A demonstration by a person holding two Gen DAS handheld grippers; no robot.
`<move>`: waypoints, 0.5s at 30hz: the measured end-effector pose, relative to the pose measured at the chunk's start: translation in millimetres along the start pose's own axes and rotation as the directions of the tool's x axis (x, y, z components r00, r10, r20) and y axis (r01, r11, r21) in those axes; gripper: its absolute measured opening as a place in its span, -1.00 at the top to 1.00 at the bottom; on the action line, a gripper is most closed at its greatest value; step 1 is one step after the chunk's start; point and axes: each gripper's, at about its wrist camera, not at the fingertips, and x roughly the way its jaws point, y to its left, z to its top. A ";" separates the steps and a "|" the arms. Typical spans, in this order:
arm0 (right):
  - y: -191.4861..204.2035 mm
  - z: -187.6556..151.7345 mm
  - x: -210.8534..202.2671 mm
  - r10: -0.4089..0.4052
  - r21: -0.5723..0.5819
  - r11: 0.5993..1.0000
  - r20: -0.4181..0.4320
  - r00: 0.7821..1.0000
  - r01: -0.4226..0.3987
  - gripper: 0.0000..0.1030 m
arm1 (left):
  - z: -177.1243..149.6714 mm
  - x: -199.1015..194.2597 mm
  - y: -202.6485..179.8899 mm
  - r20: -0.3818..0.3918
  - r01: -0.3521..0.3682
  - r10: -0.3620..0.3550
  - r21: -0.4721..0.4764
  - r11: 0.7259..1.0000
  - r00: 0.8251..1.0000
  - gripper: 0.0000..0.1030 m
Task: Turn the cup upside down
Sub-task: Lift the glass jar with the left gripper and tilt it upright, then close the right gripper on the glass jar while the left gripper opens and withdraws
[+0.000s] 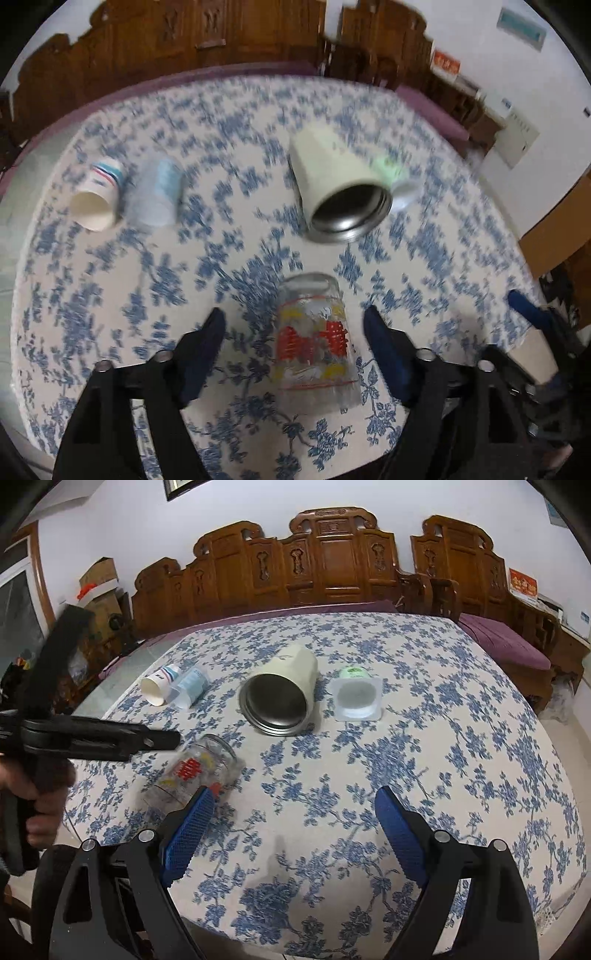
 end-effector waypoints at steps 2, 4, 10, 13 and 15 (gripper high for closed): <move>8.2 3.1 3.0 0.010 -0.013 1.000 -0.005 1.000 -0.010 -0.76 | -2.0 -18.1 10.3 0.045 0.000 0.000 -0.014 1.000 0.999 -0.71; 18.1 6.0 7.1 0.018 -0.030 0.999 -0.009 1.000 -0.018 -0.76 | -3.4 -32.8 19.4 0.078 -0.005 0.007 -0.022 1.000 0.997 -0.83; 49.4 15.6 22.8 0.066 -0.050 0.996 -0.034 0.997 -0.068 -0.76 | -11.3 -53.3 55.3 0.107 -0.072 0.078 -0.060 0.996 0.991 -0.85; 64.2 21.8 35.4 0.082 -0.057 0.995 -0.058 0.995 -0.086 -0.76 | -18.1 -63.2 71.7 0.120 -0.112 0.119 -0.067 0.991 0.986 -0.85; 71.2 24.5 42.8 0.087 -0.060 0.994 -0.074 0.993 -0.091 -0.76 | -24.6 -71.0 82.6 0.136 -0.126 0.137 -0.084 0.988 0.981 -0.85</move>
